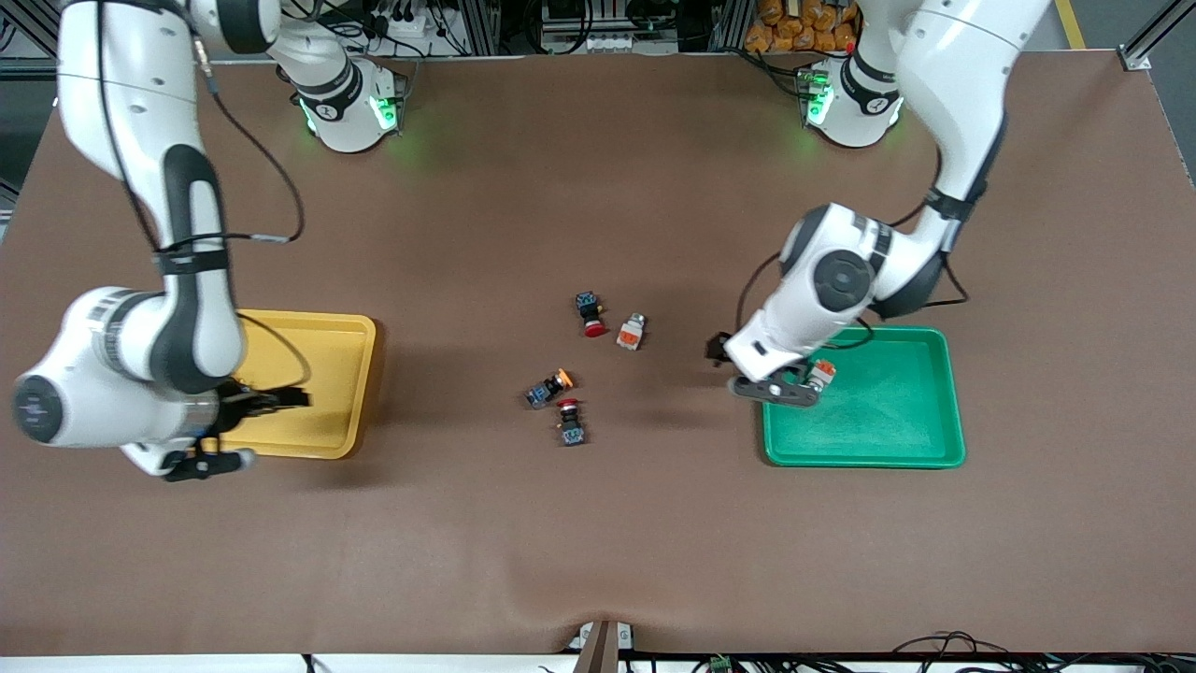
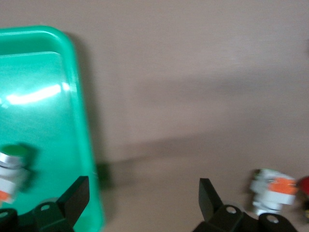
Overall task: Place green and yellow buttons in trays
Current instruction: 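Reach the right gripper to another yellow button while the left gripper reaches green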
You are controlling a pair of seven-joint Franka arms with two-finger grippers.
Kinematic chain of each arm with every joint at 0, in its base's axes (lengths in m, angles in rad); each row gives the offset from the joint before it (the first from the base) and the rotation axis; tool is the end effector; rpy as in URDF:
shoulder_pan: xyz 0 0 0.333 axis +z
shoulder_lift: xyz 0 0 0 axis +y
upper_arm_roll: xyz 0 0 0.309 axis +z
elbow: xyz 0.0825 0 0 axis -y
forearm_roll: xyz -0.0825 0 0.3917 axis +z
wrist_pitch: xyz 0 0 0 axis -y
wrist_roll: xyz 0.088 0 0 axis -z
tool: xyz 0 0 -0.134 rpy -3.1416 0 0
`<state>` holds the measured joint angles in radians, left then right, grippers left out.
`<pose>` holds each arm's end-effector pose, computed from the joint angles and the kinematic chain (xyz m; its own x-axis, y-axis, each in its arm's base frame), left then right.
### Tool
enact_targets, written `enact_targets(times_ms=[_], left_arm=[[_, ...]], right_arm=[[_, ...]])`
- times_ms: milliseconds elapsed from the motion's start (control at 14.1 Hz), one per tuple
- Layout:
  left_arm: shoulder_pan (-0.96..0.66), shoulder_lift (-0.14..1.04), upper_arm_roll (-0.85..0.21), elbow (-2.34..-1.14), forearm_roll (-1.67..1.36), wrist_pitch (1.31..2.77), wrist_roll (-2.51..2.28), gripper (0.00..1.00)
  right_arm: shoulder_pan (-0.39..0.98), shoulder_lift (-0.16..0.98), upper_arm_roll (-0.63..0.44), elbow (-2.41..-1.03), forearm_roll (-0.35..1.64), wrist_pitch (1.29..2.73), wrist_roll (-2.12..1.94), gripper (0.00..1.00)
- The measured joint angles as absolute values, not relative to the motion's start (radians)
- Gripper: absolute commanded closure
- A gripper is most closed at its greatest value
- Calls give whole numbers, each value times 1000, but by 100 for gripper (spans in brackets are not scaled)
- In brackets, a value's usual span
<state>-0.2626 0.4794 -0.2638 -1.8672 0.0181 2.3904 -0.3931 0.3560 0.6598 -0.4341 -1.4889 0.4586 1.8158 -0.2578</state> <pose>0.5642 -0.3198 0.2336 0.9935 -0.1130 0.0135 -0.1138 -0.9860 0.1217 0.6769 0.0328 0.2569 0.9721 0.0746 -0.2223 0.0292 -0.9792 -0.2009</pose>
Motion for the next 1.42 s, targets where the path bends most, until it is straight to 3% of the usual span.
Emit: enact_targets(times_ms=[498,854,1423], left_arm=[[-437,487,-265,-1842,18,2373,-609,0],[-532,518,-263,-1897,60,2385,-634,0],[-530,621,-247,-1911,113,2613,-632,0]], right_arm=[[421,679,-412,-1486,612,1843,255,0],[466,714,-303,-1487,653,2019,643,0],[623,766,-297,-1487,654,2109,790,0]])
